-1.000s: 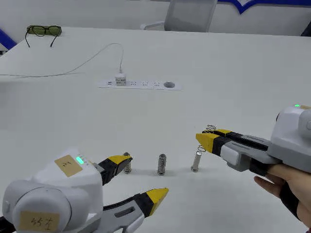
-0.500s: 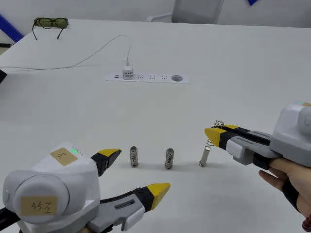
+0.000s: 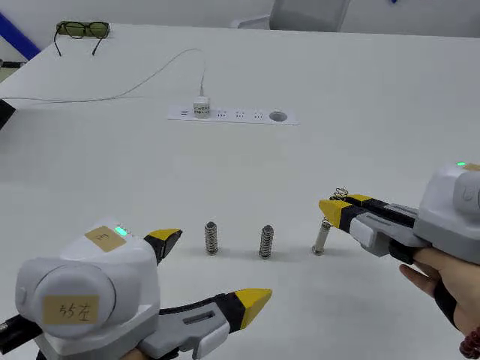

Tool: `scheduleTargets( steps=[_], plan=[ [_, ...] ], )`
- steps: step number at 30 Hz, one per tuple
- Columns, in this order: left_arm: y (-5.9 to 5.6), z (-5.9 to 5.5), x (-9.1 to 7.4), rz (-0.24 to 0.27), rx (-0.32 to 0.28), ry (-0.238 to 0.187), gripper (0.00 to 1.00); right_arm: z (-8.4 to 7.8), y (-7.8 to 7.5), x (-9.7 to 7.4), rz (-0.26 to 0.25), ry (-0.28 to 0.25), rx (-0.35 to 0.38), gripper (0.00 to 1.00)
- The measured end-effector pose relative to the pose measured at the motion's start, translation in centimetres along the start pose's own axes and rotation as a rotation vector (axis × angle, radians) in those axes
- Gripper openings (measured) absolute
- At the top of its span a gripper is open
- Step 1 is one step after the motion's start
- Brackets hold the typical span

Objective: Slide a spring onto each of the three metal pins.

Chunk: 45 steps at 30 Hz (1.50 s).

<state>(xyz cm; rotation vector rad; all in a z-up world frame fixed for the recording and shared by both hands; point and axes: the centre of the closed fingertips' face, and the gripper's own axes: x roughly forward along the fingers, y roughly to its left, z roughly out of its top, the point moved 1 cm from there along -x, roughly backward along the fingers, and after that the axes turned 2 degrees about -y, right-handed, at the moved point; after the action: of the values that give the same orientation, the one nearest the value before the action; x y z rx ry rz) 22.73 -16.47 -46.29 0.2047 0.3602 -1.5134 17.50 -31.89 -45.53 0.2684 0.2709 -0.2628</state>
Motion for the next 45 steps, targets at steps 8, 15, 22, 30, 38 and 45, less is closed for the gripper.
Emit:
scheduleTargets(
  steps=[8,15,22,30,38,45],
  plan=[
    [0.0,-0.4,0.1,-0.001,-0.001,0.014,0.83,-1.0,0.1,0.1,-0.014,0.031,-0.079,0.12],
    [0.1,-0.3,0.1,0.005,0.005,0.012,0.83,-1.6,0.3,0.4,-0.008,0.047,-0.111,0.12],
    [0.1,-0.4,0.1,0.005,0.007,0.014,0.83,-1.6,0.3,0.4,-0.013,0.045,-0.124,0.12],
    [0.0,-0.4,0.1,0.003,0.01,0.013,0.81,-2.0,0.5,0.3,-0.018,0.062,-0.165,0.12],
    [0.0,-0.4,0.0,0.004,0.013,0.014,0.8,-2.8,0.4,0.6,-0.02,0.091,-0.178,0.12],
    [0.1,-0.5,0.0,0.007,0.015,0.015,0.8,-3.8,0.5,0.9,-0.018,0.114,-0.185,0.12]
  ],
)
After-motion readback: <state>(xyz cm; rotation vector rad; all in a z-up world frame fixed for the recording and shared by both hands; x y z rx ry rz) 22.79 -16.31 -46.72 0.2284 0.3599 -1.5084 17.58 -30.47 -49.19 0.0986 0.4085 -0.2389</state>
